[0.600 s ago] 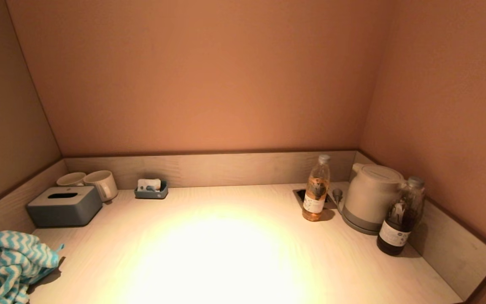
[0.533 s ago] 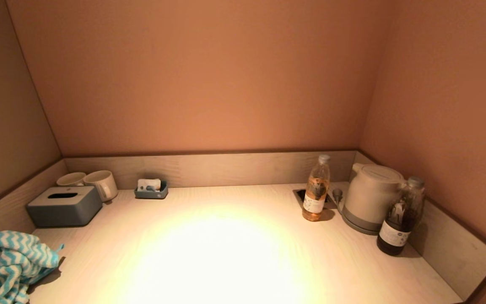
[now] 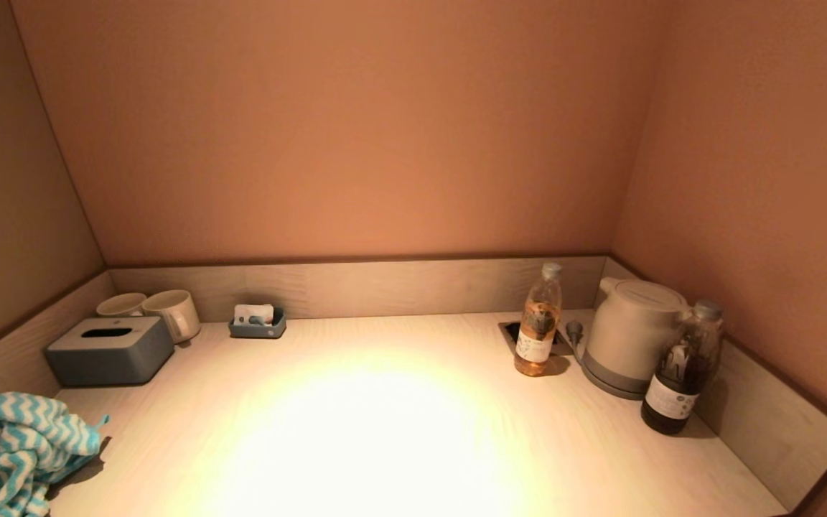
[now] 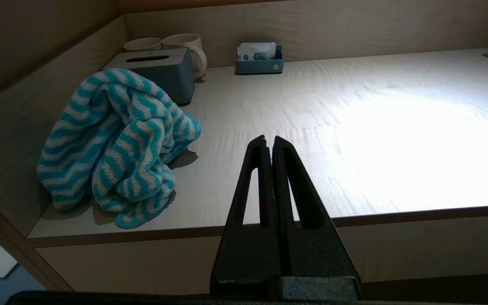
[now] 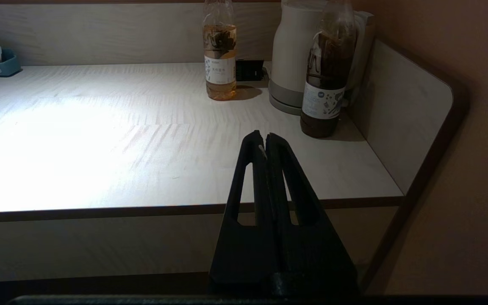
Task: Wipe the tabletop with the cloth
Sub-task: Pick up the tablecloth
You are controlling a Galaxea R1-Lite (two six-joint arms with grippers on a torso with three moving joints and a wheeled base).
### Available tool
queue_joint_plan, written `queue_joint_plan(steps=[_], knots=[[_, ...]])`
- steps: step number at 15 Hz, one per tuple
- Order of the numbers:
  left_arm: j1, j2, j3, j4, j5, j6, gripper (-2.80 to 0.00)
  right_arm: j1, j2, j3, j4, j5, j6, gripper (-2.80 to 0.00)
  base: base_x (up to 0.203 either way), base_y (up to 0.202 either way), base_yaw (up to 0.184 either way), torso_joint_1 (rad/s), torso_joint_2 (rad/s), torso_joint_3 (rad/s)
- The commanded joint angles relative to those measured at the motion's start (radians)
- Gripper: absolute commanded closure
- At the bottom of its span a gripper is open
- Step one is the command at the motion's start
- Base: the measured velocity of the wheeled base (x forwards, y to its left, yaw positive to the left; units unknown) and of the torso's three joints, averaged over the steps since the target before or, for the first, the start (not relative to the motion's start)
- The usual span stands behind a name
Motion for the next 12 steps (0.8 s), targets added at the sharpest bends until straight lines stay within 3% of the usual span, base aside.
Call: queue_joint_plan(steps=[1,8,12], knots=[[0.001,0.001,-0.004,0.008,-0.001,0.001,0.0,0.0,0.001,0.001,0.0,0.0,-0.001,0.0,0.0,0.0,0.0,0.0,0.0,0.0],[0.001,0.002,-0.037,0.058,0.02,-0.018,0.0,0.0,0.001,0.0,0.0,0.0,-0.001,0.0,0.0,0.0,0.0,0.0,0.0,0.0],[0.001,0.12,-0.261,0.099,0.015,-0.022,0.0,0.0,0.001,0.0,0.0,0.0,-0.001,0.0,0.0,0.0,0.0,0.0,0.0,0.0]])
